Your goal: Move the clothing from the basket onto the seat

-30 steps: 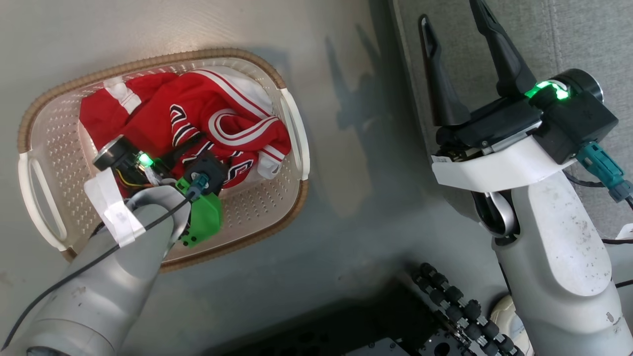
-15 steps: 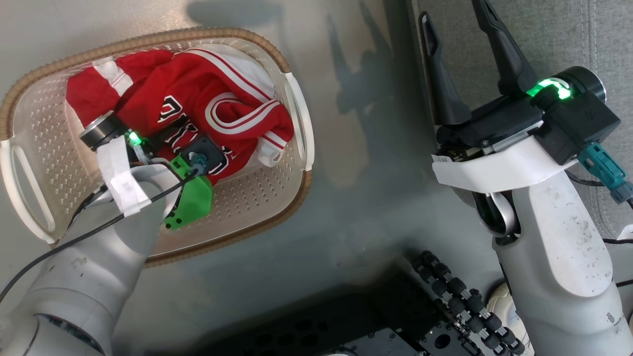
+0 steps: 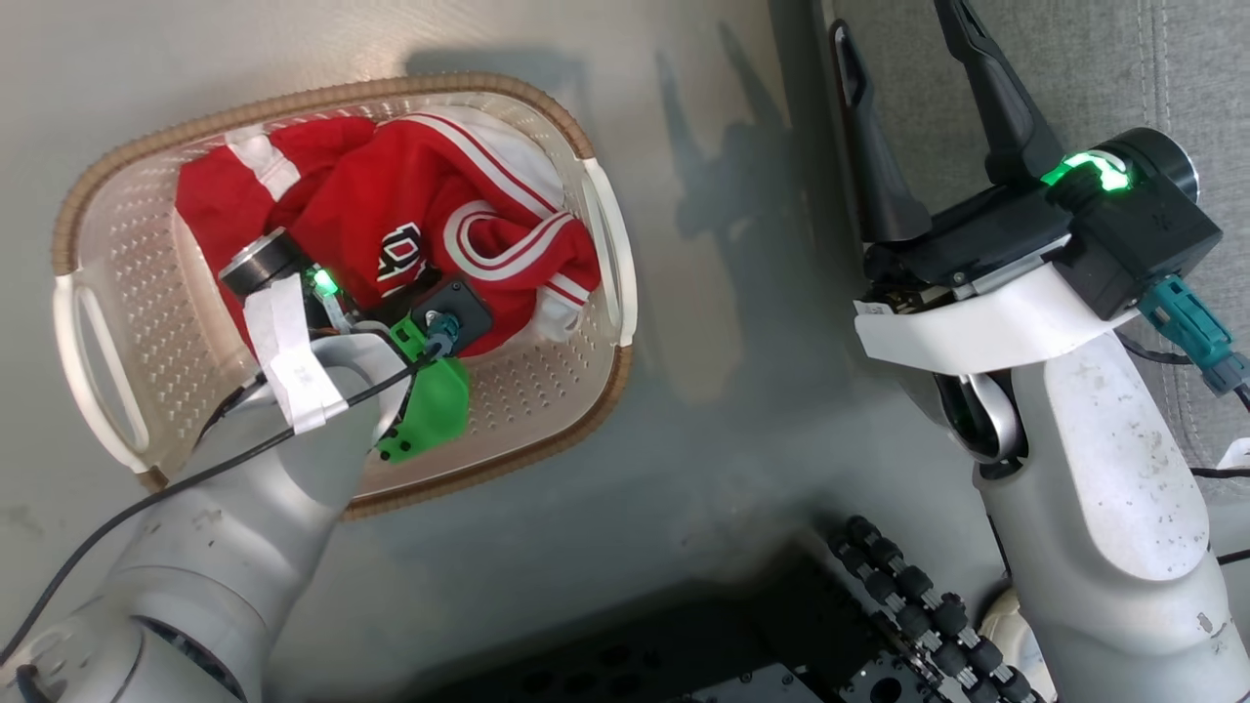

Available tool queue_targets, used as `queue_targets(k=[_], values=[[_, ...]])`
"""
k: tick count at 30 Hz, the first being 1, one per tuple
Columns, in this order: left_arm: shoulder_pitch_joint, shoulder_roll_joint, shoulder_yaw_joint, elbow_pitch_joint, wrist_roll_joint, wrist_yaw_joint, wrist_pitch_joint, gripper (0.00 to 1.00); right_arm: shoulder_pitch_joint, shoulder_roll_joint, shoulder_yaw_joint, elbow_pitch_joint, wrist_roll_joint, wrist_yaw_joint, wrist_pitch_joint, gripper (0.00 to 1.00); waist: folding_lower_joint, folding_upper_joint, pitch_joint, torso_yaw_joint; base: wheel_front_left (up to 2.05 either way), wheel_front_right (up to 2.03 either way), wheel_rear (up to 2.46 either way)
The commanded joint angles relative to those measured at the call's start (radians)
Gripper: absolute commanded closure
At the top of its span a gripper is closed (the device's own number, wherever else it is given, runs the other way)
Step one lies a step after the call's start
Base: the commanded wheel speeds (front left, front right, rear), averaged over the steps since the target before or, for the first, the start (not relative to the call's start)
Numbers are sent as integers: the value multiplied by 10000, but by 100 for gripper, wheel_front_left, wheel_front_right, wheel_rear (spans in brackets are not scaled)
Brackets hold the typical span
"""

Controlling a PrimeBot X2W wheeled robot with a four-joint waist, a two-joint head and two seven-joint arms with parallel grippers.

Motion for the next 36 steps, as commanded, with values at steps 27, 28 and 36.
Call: queue_targets(k=[27, 28, 36], values=[[2147, 332, 948, -5091, -1487, 82, -93, 100, 1823, -33, -428, 1244, -512, -3, -21, 0, 0, 0, -4554, 1735, 0, 0, 0], [2292, 352, 1125, -5316, -1520, 113, -94, 100, 1920, -32, -438, 1271, -513, -3, -21, 0, 0, 0, -4709, 1780, 0, 0, 0], [3159, 365, 2396, -6873, -1447, 148, -83, 100, 2581, -32, -609, 1385, -405, -3, -21, 0, 0, 0, -5730, 2031, 0, 0, 0]])
